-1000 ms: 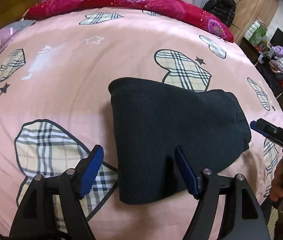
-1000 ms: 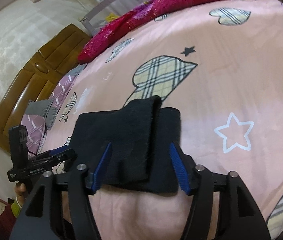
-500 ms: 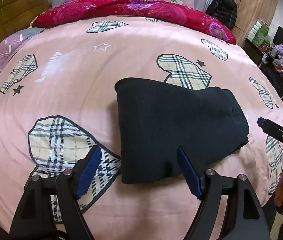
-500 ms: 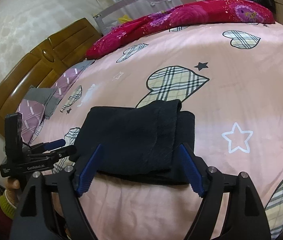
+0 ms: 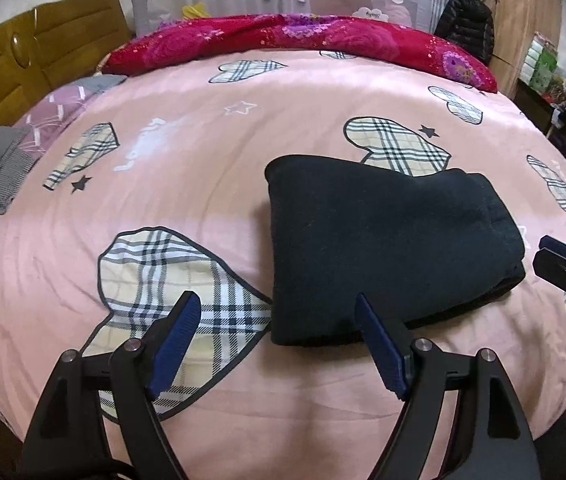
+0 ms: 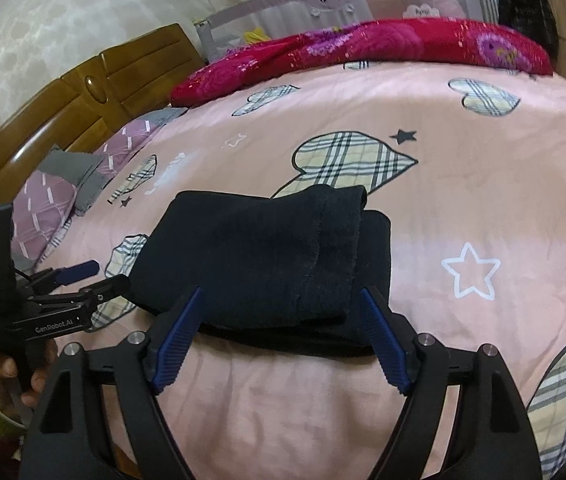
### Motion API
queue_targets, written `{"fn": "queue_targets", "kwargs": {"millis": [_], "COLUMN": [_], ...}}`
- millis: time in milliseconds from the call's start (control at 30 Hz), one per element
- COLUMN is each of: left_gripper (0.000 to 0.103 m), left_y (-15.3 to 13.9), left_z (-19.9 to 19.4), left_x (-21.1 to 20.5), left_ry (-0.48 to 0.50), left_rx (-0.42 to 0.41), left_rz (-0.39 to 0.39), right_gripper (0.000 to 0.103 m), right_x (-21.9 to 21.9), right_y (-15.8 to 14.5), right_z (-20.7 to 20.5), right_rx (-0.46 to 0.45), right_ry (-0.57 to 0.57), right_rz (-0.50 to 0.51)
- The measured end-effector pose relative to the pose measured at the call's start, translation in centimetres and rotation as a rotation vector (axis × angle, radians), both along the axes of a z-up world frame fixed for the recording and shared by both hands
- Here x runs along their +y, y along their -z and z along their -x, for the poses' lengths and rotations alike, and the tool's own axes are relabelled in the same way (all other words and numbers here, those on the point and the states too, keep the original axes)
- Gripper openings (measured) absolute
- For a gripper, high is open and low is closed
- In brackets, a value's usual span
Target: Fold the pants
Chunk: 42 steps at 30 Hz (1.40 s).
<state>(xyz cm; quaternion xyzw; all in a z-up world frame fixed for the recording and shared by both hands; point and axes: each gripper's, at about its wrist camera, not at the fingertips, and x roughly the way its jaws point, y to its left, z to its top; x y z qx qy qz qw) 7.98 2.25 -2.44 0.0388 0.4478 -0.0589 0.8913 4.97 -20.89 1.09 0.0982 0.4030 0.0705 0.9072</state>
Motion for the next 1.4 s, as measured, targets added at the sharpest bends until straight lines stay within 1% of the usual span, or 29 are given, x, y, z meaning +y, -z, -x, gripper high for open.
{"fn": "queue_targets", "kwargs": {"millis": [133,333,900,1167,1400], "left_gripper": [0.081,0.082,0.084,0.085,0.086], "left_y": [0.3,0.6,1.5,1.4,1.7], "left_z": [0.3,0.8,1.4,1.8,1.6], "left_x": [0.0,-0.1,0.1,0.5,0.4], "left_ry": [-0.001,-0.006,-0.045,-0.068,-0.054], "left_rx": [-0.007,-0.022,-0.064,-0.103,-0.096], "left_rz": [-0.023,-0.045,-0.090,-0.062,-0.053], "right_gripper": [0.080,0.081,0.084,0.085,0.086], "right_x": [0.8,1.4,2.9,2.7,2.7], "right_y": [0.0,0.4,1.8,2.1,2.2], "right_z": [0.3,0.4,1.0,0.9,0.8], "right_rx": [-0.014,-0.012,-0.007,-0.008,-0.016], "right_ry": [-0.011,-0.022,-0.045,-0.029,-0.030], "right_rz": [0.050,0.095,0.181,0.195,0.193]}}
